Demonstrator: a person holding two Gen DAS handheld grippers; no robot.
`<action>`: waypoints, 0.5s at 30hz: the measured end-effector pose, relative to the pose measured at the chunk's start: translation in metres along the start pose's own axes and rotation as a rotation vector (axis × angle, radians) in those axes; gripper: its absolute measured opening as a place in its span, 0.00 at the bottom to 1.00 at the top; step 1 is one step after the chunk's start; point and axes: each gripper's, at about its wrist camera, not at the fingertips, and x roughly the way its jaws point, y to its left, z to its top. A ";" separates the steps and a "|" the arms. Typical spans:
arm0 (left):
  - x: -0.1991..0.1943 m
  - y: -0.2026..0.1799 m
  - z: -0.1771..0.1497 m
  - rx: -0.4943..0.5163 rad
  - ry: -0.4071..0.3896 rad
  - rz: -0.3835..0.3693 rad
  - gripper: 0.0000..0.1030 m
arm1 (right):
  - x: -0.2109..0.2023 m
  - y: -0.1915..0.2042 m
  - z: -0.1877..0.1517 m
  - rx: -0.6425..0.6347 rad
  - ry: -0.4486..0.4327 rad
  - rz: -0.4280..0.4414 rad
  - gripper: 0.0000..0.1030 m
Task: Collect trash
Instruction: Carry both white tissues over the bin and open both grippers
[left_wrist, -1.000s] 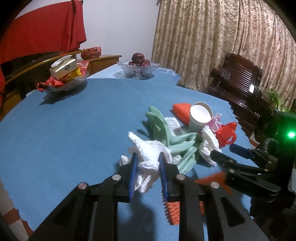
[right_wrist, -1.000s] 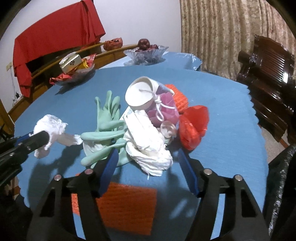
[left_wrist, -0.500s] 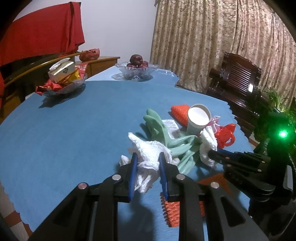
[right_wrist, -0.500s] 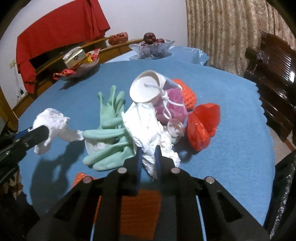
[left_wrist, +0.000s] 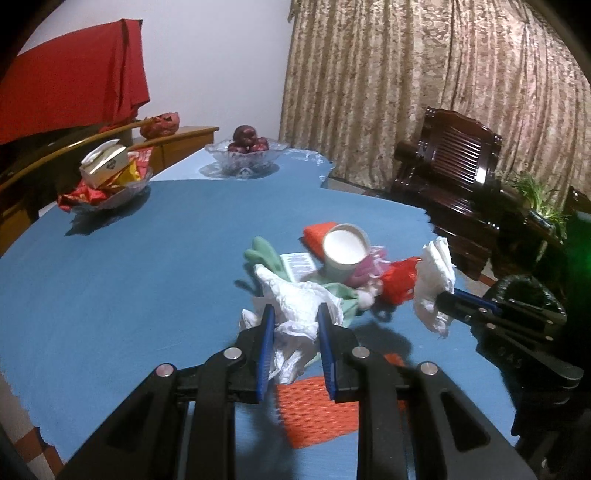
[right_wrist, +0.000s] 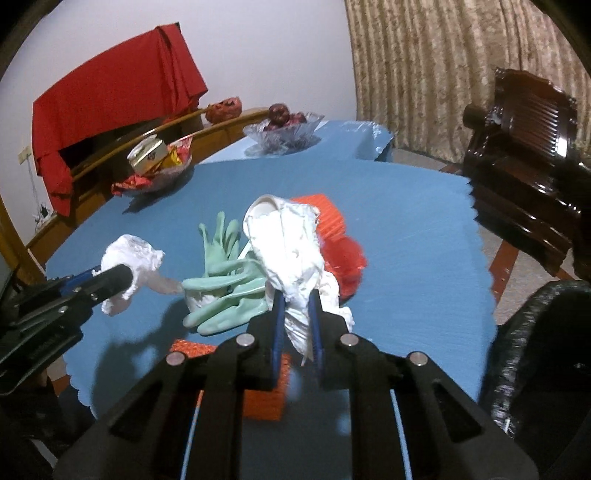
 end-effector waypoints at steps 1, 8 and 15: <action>-0.002 -0.003 0.001 0.003 -0.004 -0.006 0.22 | -0.005 -0.002 0.000 0.001 -0.007 -0.004 0.12; -0.019 -0.031 0.009 0.030 -0.031 -0.063 0.22 | -0.041 -0.018 -0.001 0.018 -0.047 -0.034 0.12; -0.030 -0.061 0.012 0.061 -0.043 -0.112 0.22 | -0.079 -0.034 -0.006 0.030 -0.093 -0.072 0.12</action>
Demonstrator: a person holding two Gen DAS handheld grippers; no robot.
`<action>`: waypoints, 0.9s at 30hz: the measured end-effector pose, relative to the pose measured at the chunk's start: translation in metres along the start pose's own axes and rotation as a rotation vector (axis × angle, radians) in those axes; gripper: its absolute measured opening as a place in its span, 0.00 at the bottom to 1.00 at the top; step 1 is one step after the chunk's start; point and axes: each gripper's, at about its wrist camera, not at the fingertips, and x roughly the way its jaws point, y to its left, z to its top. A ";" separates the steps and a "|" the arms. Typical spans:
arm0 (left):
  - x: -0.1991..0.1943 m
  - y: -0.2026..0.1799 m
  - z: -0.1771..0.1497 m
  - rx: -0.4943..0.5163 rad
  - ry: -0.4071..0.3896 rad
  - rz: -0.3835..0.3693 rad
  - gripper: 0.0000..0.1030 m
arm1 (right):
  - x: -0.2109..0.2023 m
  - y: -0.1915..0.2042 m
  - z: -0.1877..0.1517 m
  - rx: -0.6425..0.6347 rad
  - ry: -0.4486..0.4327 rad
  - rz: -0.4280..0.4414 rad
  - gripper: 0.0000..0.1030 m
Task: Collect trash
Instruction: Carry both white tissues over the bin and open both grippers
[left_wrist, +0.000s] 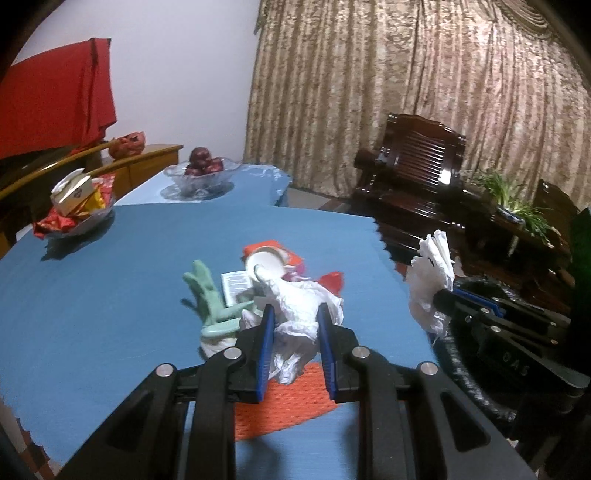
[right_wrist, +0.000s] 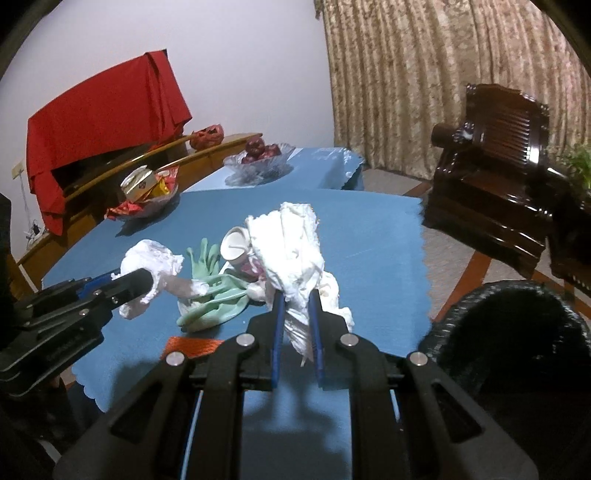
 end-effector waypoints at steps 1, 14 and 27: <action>-0.001 -0.005 0.000 0.006 -0.002 -0.008 0.22 | -0.005 -0.003 0.000 0.004 -0.006 -0.006 0.12; -0.007 -0.069 0.003 0.082 -0.011 -0.119 0.22 | -0.063 -0.056 -0.014 0.072 -0.059 -0.126 0.12; 0.009 -0.144 0.001 0.154 0.014 -0.267 0.22 | -0.109 -0.128 -0.046 0.164 -0.054 -0.288 0.12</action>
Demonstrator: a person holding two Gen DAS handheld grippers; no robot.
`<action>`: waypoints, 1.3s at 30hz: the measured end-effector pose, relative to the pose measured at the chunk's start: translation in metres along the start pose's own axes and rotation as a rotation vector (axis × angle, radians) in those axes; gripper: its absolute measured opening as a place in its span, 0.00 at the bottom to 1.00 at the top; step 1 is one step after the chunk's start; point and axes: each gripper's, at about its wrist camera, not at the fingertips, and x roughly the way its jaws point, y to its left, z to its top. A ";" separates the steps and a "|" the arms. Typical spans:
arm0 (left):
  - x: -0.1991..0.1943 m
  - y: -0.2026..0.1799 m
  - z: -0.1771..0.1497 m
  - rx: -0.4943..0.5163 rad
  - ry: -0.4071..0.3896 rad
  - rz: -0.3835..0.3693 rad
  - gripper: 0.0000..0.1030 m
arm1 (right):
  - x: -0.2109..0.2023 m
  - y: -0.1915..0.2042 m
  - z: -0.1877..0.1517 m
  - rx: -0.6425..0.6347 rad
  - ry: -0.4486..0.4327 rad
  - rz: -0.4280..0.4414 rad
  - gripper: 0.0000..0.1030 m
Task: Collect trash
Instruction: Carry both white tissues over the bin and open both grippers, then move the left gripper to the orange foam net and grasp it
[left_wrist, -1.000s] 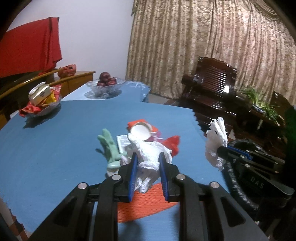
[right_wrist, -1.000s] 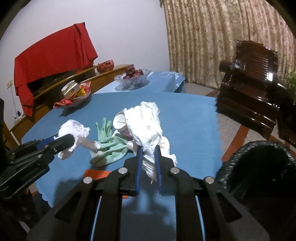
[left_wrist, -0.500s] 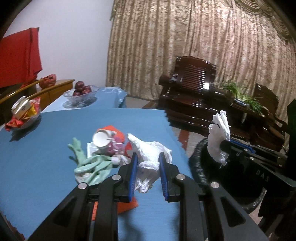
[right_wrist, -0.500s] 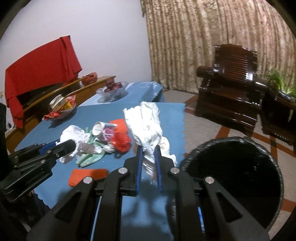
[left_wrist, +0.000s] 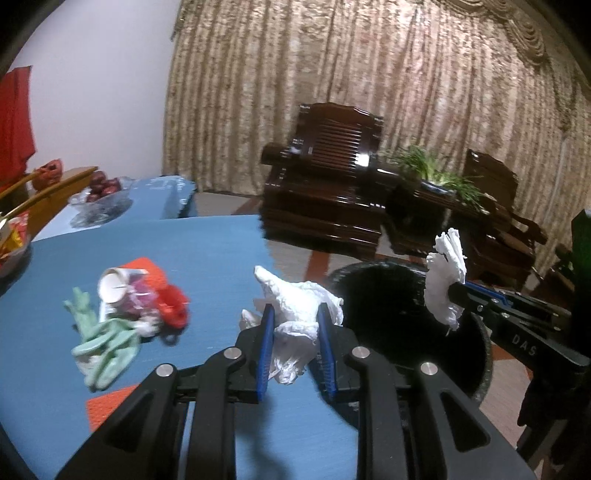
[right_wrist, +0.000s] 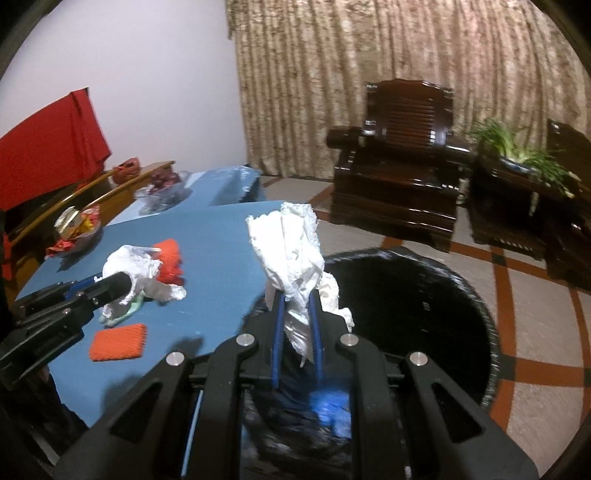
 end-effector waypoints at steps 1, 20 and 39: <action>0.003 -0.005 0.001 0.004 0.003 -0.013 0.22 | -0.001 -0.006 -0.002 0.005 0.001 -0.012 0.12; 0.072 -0.088 0.014 0.074 0.058 -0.203 0.49 | 0.004 -0.092 -0.030 0.077 0.057 -0.174 0.30; 0.020 -0.001 -0.011 0.027 0.008 0.061 0.94 | 0.005 -0.026 -0.029 0.074 0.009 -0.048 0.95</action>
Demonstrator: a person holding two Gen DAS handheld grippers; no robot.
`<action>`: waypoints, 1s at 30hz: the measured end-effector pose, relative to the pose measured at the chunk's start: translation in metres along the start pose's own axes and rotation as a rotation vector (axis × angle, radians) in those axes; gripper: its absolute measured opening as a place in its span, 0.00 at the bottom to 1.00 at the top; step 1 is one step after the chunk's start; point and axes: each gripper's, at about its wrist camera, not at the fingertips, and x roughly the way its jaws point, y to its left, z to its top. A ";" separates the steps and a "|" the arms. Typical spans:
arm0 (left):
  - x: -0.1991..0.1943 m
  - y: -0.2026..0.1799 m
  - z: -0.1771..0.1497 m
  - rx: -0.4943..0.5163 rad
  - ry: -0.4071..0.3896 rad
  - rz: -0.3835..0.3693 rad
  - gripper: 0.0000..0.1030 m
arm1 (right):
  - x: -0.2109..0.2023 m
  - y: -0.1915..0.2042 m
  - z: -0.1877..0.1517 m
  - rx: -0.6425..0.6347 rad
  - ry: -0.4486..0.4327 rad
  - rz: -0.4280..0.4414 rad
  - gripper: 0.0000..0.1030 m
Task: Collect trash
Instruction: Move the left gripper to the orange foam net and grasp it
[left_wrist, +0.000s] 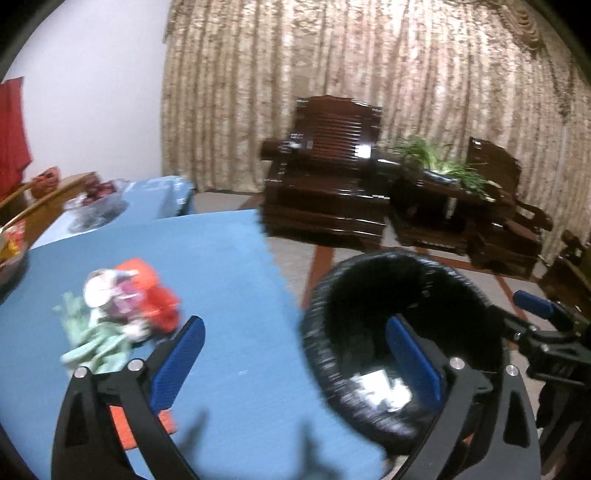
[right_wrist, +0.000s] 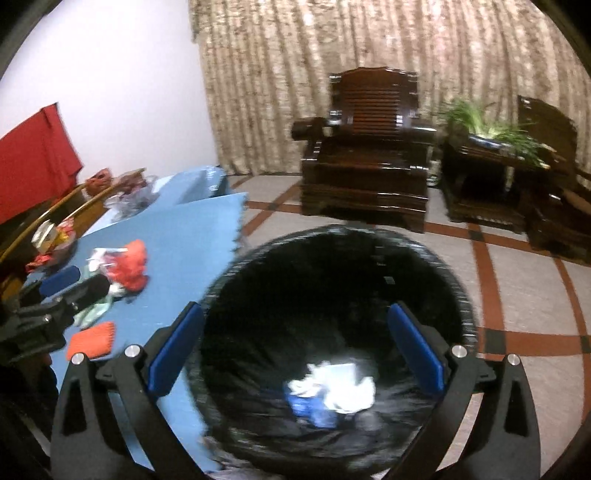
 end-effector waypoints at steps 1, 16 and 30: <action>-0.005 0.012 -0.003 -0.009 -0.002 0.024 0.94 | 0.001 0.010 0.000 -0.013 0.000 0.017 0.95; -0.044 0.127 -0.056 -0.126 0.038 0.241 0.93 | 0.036 0.138 -0.005 -0.165 0.034 0.222 0.95; -0.026 0.175 -0.108 -0.230 0.170 0.279 0.83 | 0.065 0.188 -0.024 -0.238 0.084 0.283 0.94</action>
